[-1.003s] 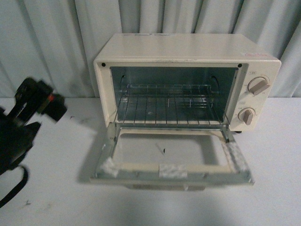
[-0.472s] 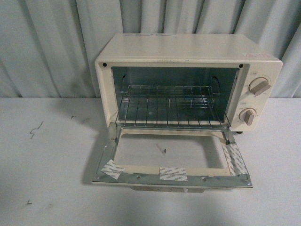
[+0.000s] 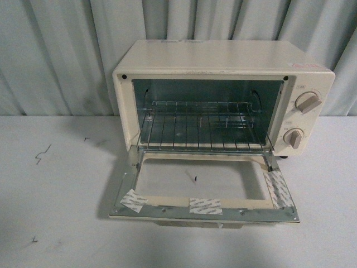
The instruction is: Open oven
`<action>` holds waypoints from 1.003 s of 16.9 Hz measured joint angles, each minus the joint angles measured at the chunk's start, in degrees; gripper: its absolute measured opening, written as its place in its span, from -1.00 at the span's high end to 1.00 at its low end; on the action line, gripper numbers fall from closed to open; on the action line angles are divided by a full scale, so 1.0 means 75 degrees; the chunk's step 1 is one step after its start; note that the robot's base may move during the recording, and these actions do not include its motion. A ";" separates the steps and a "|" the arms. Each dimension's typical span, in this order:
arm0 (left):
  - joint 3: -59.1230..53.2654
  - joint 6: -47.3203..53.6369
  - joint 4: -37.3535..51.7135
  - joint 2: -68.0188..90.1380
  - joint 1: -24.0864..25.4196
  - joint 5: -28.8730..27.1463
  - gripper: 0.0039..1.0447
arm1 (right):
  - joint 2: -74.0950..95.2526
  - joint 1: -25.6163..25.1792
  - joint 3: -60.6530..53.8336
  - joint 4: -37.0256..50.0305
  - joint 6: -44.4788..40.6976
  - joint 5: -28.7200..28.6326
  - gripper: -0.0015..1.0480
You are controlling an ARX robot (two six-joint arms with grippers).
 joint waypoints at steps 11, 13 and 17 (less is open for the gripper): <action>0.0000 -0.0003 -0.2247 -0.2326 0.0000 0.0000 0.97 | 0.0000 0.0000 0.0000 0.0000 0.0000 0.0000 -0.87; 0.0000 -0.0003 -0.2460 -0.2556 0.0000 0.0000 0.97 | 0.0000 0.0000 0.0000 0.0000 0.0000 0.0000 -0.87; 0.0000 -0.0003 -0.2879 -0.2973 0.0000 0.0000 0.97 | 0.0000 0.0000 0.0000 0.0000 0.0000 0.0000 -0.87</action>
